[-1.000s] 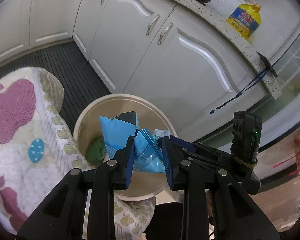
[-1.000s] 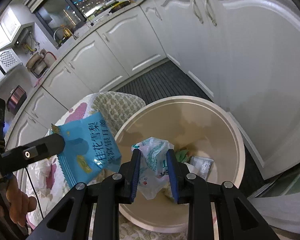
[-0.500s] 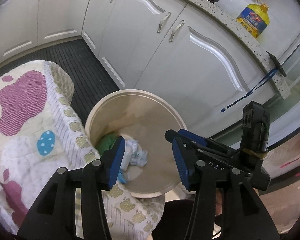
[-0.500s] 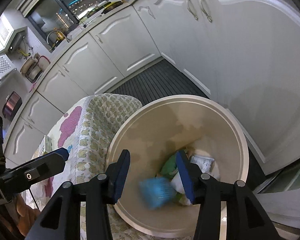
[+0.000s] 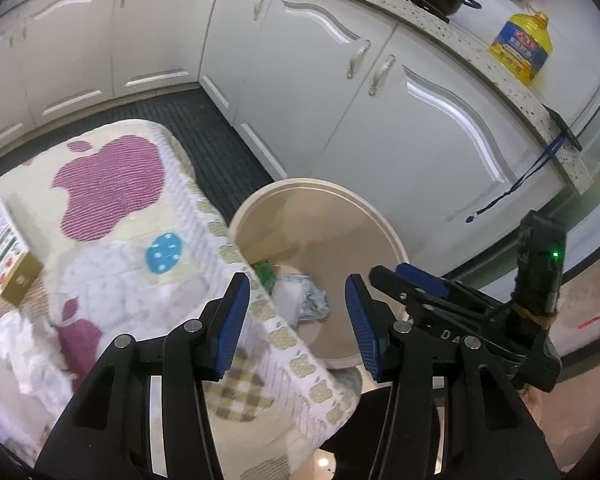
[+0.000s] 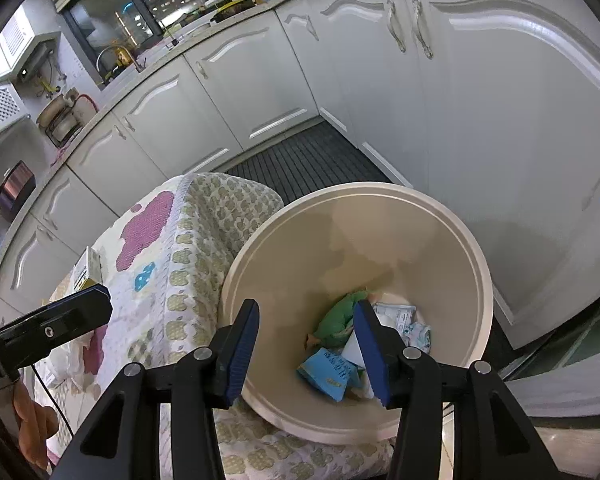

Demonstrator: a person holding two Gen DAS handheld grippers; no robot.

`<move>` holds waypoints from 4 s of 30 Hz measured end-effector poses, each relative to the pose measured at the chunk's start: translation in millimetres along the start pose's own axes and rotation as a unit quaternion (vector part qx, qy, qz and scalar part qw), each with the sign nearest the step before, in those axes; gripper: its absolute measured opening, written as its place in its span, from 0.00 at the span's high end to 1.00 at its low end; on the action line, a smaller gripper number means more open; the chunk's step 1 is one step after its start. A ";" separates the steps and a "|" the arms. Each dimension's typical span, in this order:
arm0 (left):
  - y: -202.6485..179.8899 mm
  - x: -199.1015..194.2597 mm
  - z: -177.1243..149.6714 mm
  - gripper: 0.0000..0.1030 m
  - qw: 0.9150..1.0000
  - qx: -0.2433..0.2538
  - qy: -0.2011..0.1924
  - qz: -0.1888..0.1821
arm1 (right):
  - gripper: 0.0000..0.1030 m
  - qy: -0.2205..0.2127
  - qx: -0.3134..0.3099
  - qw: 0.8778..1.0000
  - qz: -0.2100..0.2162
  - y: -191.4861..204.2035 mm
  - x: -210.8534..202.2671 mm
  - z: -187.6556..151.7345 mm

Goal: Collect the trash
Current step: 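Move both open tools back over the remaining trash on the table, then grasp the crumpled brown paper with left tool while right tool grasps the white tissue, then carry the brown paper with left tool while right tool carries the tissue to the bin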

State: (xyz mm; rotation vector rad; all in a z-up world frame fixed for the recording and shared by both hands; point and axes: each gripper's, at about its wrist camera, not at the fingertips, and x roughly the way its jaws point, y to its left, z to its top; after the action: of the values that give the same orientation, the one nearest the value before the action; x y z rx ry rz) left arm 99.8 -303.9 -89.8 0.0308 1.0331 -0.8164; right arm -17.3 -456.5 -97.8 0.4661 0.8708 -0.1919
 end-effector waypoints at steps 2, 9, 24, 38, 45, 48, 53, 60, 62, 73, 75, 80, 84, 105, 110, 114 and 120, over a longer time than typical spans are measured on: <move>4.7 -6.7 -3.1 0.54 1.000 -0.002 -0.004 0.006 | 0.54 -0.001 -0.004 1.000 -0.005 6.5 -4.6 -2.5; 21.2 -35.1 -16.3 0.53 0.999 -0.005 -0.023 0.038 | 0.54 -0.007 -0.034 0.999 -0.004 37.9 -21.4 -7.3; 86.7 -111.4 -59.5 0.53 0.993 -0.060 -0.037 0.095 | 0.48 0.006 -0.101 0.994 0.049 131.6 -26.6 -23.7; 197.6 -182.4 -103.2 0.44 0.977 -0.158 -0.047 0.132 | 0.47 0.044 -0.162 0.979 0.113 214.5 -0.9 -38.6; 237.4 -193.0 -119.2 0.44 0.971 -0.194 -0.041 0.137 | 0.46 0.065 -0.178 0.974 0.127 237.1 18.5 -43.2; 249.0 -191.9 -119.4 0.42 0.969 -0.202 -0.039 0.137 | 0.46 0.076 -0.178 0.972 0.133 244.4 30.4 -42.9; 270.7 -187.4 -119.8 0.36 0.967 -0.221 -0.033 0.121 | 0.46 0.089 -0.176 0.970 0.142 254.2 47.6 -42.2; 294.3 -178.2 -97.8 0.32 0.966 -0.237 -0.044 0.096 | 0.45 0.098 -0.173 0.970 0.143 263.0 62.1 -40.1; 297.6 -172.2 -87.2 0.32 0.966 -0.238 -0.046 0.088 | 0.42 0.099 -0.172 0.970 0.143 265.5 65.8 -39.9; 299.0 -117.7 -44.0 0.32 0.973 -0.207 0.002 0.102 | 0.45 0.118 -0.166 0.967 0.153 272.9 95.1 -40.7; 298.0 -109.2 -43.4 0.32 0.973 -0.201 0.013 0.111 | 0.62 0.119 -0.164 0.965 0.165 272.0 97.4 -42.2; 301.3 -104.8 -45.4 0.60 0.973 -0.200 0.009 0.117 | 0.80 0.095 -0.168 0.964 0.180 269.2 84.9 -42.6; 306.4 -120.4 -48.5 0.68 0.970 -0.220 -0.017 0.104 | 0.80 0.060 -0.172 0.964 0.192 268.4 59.4 -36.1; 230.8 -194.2 -56.6 0.71 0.979 -0.165 -0.084 0.084 | 0.80 -0.017 -0.171 0.965 0.198 246.2 -18.6 -29.2; 207.5 -190.5 -59.1 0.71 0.982 -0.149 -0.082 0.083 | 0.80 -0.021 -0.169 0.965 0.197 239.5 -23.6 -29.3; 187.5 -185.1 -59.3 0.71 0.984 -0.134 -0.081 0.083 | 0.80 -0.023 -0.163 0.967 0.194 231.6 -27.9 -30.8; 155.5 -172.5 -54.0 0.71 0.988 -0.105 -0.078 0.080 | 0.80 -0.033 -0.158 0.970 0.180 215.2 -39.7 -30.1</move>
State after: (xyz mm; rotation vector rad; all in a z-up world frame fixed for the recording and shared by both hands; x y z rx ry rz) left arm 111.4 -71.2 -39.2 -0.1256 0.9496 -0.5524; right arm 11.5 -253.3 -16.0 0.3092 0.7212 0.2617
